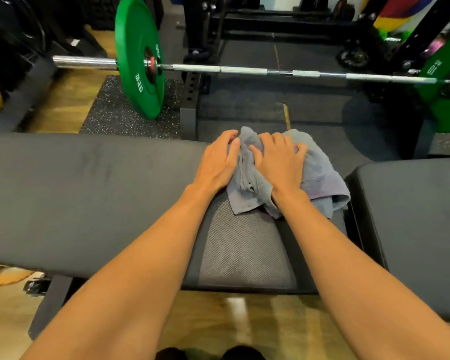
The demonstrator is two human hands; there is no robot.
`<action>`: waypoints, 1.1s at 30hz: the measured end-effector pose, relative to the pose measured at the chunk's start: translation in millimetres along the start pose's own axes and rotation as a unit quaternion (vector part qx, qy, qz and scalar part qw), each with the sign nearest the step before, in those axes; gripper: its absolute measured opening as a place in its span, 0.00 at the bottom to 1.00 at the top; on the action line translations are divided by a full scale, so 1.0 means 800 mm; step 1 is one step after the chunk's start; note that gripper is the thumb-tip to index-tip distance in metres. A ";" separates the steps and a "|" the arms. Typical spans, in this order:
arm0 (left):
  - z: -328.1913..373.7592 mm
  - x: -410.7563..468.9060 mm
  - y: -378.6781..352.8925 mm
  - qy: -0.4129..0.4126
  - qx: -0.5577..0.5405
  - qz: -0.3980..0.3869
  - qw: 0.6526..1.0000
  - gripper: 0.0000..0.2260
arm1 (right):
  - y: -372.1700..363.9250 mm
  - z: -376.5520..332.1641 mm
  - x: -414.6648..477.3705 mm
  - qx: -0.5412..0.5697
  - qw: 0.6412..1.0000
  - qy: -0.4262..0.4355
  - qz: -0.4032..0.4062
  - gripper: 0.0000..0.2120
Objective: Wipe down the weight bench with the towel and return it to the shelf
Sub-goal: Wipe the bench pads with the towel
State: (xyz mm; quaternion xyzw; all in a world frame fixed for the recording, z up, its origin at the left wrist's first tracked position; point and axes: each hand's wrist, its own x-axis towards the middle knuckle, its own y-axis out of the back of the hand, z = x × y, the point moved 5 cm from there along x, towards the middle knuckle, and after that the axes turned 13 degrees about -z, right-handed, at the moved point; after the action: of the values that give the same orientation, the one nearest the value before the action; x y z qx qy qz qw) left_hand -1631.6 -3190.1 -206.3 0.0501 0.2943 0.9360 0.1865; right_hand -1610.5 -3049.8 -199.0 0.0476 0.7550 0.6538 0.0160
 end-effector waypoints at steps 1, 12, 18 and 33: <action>-0.001 -0.007 0.007 0.009 0.011 -0.001 1.000 0.16 | 0.001 -0.005 -0.025 0.001 1.000 0.006 0.005 0.14; -0.048 -0.047 0.085 -0.040 0.098 -0.018 0.994 0.15 | 0.001 -0.074 -0.186 -0.054 0.997 -0.011 0.055 0.12; -0.077 -0.029 0.077 -0.058 0.094 0.013 0.994 0.19 | -0.018 -0.085 -0.024 -0.052 0.995 -0.056 0.069 0.15; -0.071 -0.077 0.106 0.001 0.134 -0.046 0.990 0.20 | -0.006 -0.127 -0.163 -0.021 1.000 -0.007 0.018 0.16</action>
State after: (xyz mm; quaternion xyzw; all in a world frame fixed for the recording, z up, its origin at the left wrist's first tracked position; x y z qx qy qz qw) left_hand -1613.1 -3307.9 -203.3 0.0602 0.4196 0.8785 0.2204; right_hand -1489.7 -3162.5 -193.8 0.0658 0.7400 0.6693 0.0103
